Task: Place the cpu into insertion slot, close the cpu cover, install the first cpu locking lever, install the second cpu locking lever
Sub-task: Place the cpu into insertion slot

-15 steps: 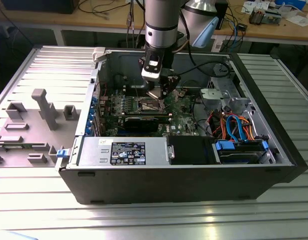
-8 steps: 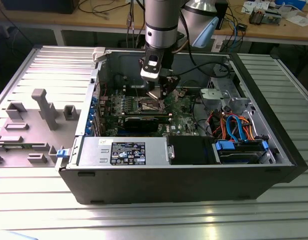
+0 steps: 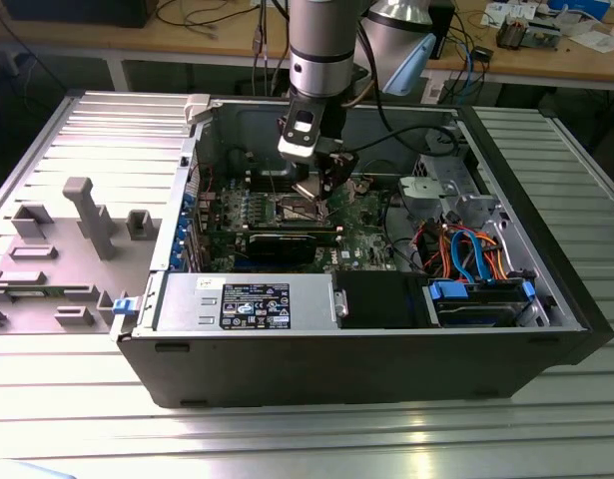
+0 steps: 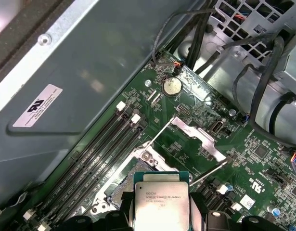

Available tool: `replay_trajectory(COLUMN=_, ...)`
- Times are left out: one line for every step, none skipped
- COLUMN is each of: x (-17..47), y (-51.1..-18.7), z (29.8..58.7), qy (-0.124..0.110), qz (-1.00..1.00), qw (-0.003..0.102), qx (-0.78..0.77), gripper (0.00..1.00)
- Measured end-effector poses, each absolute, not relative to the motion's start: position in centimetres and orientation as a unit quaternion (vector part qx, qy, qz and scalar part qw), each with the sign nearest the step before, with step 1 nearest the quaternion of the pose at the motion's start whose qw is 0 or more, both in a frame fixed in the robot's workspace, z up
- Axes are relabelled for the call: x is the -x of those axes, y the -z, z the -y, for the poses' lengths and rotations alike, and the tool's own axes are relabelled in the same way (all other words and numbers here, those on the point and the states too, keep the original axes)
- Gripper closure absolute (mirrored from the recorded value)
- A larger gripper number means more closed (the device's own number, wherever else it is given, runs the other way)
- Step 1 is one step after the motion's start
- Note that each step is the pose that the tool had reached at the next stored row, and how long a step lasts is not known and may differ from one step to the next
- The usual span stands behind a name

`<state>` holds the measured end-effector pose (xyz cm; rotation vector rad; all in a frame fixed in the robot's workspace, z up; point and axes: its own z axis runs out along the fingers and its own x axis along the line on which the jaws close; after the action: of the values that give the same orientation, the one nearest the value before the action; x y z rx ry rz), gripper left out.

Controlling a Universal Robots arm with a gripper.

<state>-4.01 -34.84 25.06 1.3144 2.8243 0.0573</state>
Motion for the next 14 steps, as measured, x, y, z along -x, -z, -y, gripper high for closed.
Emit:
replay_trajectory(x=4.01, y=-25.04, z=34.84, qy=-0.018, qz=-0.906, qw=0.013, qx=-0.424, gripper=0.45)
replay_trajectory(x=4.01, y=-25.03, z=34.84, qy=-0.018, qz=-0.905, qw=0.013, qx=-0.426, gripper=0.45)
replay_trajectory(x=4.01, y=-25.01, z=34.84, qy=-0.018, qz=-0.904, qw=0.013, qx=-0.428, gripper=0.45)
replay_trajectory(x=4.01, y=-25.00, z=34.84, qy=-0.017, qz=-0.903, qw=0.013, qx=-0.429, gripper=0.45)
replay_trajectory(x=4.01, y=-25.00, z=34.84, qy=-0.017, qz=-0.903, qw=0.014, qx=-0.430, gripper=0.45)
replay_trajectory(x=4.01, y=-24.98, z=34.84, qy=-0.017, qz=-0.902, qw=0.014, qx=-0.432, gripper=0.45)
replay_trajectory(x=4.01, y=-24.96, z=34.84, qy=-0.017, qz=-0.901, qw=0.014, qx=-0.434, gripper=0.45)
replay_trajectory(x=4.01, y=-24.94, z=34.84, qy=-0.017, qz=-0.900, qw=0.014, qx=-0.435, gripper=0.45)
replay_trajectory(x=4.01, y=-24.94, z=34.84, qy=-0.017, qz=-0.899, qw=0.014, qx=-0.436, gripper=0.45)
replay_trajectory(x=4.01, y=-24.91, z=34.84, qy=-0.016, qz=-0.898, qw=0.014, qx=-0.439, gripper=0.45)
replay_trajectory(x=4.01, y=-24.90, z=34.84, qy=-0.016, qz=-0.898, qw=0.014, qx=-0.440, gripper=0.45)
replay_trajectory(x=4.01, y=-24.89, z=34.84, qy=-0.016, qz=-0.897, qw=0.014, qx=-0.441, gripper=0.45)
replay_trajectory(x=4.01, y=-24.88, z=34.84, qy=-0.016, qz=-0.896, qw=0.014, qx=-0.443, gripper=0.45)
replay_trajectory(x=4.01, y=-24.87, z=34.84, qy=-0.016, qz=-0.896, qw=0.014, qx=-0.444, gripper=0.45)
